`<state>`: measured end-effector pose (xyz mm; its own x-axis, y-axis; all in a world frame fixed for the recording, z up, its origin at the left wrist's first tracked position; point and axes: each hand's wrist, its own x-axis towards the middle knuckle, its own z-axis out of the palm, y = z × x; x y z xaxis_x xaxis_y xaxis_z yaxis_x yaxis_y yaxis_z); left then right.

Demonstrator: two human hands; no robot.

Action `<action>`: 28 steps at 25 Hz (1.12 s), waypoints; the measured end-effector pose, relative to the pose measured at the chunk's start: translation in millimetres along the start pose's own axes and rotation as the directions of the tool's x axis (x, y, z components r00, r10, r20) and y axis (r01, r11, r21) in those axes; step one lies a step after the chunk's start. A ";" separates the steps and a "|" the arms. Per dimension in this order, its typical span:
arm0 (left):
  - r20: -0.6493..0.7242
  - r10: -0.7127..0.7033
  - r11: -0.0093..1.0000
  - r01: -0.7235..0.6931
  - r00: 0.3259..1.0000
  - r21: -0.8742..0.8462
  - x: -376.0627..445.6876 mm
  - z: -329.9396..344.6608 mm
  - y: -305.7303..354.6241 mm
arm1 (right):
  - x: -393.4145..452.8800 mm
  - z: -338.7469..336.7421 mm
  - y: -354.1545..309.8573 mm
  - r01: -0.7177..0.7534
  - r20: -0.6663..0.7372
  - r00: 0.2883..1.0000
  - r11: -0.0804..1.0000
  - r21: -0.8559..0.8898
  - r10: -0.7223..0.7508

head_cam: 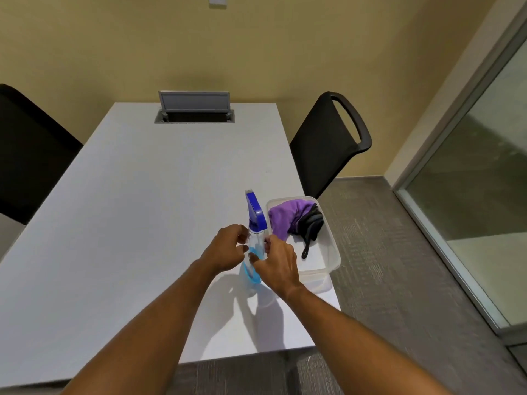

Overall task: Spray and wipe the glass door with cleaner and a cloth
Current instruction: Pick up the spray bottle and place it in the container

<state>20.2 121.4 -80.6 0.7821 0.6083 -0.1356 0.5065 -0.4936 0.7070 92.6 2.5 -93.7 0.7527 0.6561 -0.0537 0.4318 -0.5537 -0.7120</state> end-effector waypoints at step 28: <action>-0.326 0.143 0.985 -0.168 0.934 -0.049 7.2 18.6 161.1 | 62.8 -191.6 47.3 0.417 0.061 0.896 0.881 0.223 -0.439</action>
<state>114.2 34.7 19.4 0.6848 0.7005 0.2010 0.3493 -0.5576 0.7531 255.5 -80.8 3.4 0.4551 0.8623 0.2219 0.5835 -0.1005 -0.8059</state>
